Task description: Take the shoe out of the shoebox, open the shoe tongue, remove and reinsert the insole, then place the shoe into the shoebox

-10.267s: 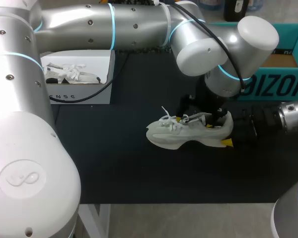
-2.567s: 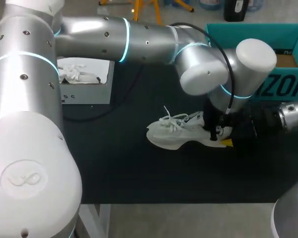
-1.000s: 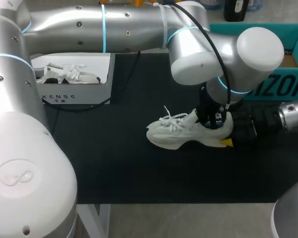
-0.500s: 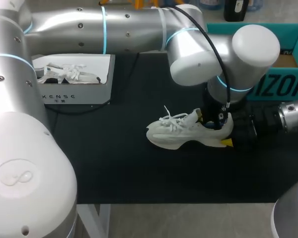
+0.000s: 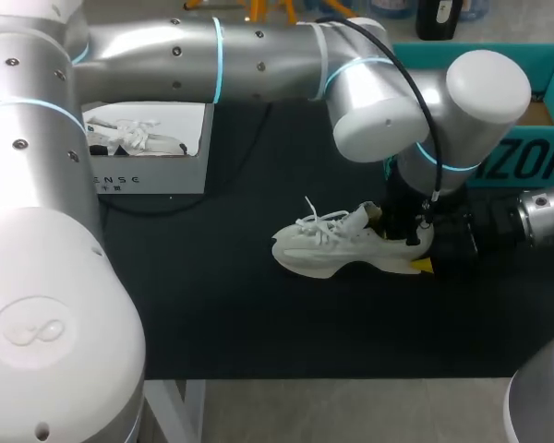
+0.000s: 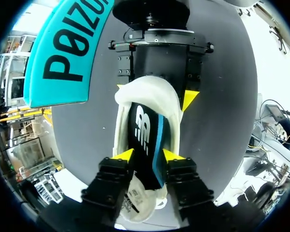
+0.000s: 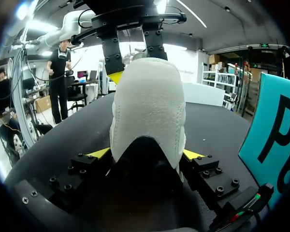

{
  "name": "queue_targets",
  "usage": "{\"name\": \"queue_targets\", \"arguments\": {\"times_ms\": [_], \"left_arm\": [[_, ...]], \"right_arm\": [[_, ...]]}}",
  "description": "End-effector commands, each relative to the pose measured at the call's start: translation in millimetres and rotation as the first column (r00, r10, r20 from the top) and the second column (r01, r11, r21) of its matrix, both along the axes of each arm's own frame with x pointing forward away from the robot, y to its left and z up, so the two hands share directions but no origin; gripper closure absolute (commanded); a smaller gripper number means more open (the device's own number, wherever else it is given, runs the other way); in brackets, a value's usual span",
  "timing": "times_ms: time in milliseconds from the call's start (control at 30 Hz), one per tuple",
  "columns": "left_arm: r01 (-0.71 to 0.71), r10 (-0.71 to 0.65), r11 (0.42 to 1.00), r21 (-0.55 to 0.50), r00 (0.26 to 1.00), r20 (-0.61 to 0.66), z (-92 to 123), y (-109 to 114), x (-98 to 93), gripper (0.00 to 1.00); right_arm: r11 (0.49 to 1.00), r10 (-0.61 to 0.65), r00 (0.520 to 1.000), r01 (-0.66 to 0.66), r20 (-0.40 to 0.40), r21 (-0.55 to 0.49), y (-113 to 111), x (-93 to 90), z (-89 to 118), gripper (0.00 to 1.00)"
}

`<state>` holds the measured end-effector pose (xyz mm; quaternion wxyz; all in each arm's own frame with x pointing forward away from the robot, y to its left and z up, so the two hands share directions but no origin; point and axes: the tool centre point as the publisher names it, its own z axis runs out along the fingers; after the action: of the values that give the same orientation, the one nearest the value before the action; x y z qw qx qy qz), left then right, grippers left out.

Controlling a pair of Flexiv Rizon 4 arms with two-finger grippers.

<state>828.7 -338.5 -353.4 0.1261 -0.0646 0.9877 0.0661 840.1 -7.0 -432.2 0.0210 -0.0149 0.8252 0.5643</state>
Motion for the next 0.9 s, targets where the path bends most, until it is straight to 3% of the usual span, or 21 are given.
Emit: {"name": "queue_targets", "arguments": {"times_ms": [33,500,533,600,667,900], "left_arm": [[-0.004,0.004,1.0,0.004,1.0,0.002,2.5,1.7,0.1,0.66],[0.012,-0.012,1.0,0.017,1.0,-0.019,-16.4,-9.9,3.3,0.69],[0.01,-0.009,1.0,0.016,1.0,-0.019,-19.8,-9.7,6.1,0.71],[0.007,-0.006,1.0,0.028,1.0,-0.01,-26.3,-10.6,9.6,0.9],[0.011,-0.011,0.999,0.052,1.0,-0.004,-34.0,-11.8,12.0,1.0],[0.018,-0.018,1.0,0.006,1.0,-0.016,-38.9,-10.2,7.6,1.0]], "right_arm": [[1.0,-0.002,1.0,0.002,0.0,-0.003,1.5,0.0,-1.8,1.0],[1.0,-0.002,1.0,0.002,0.0,-0.003,1.5,0.0,-1.8,1.0],[1.0,-0.002,1.0,0.002,0.0,-0.003,1.5,0.0,-1.8,1.0],[1.0,-0.002,1.0,0.002,0.0,-0.003,1.5,0.0,-1.8,1.0],[1.0,-0.002,1.0,0.002,0.0,-0.003,1.5,0.0,-1.8,1.0],[1.0,-0.002,1.0,0.002,0.0,-0.003,1.5,0.0,-1.8,1.0]]}}
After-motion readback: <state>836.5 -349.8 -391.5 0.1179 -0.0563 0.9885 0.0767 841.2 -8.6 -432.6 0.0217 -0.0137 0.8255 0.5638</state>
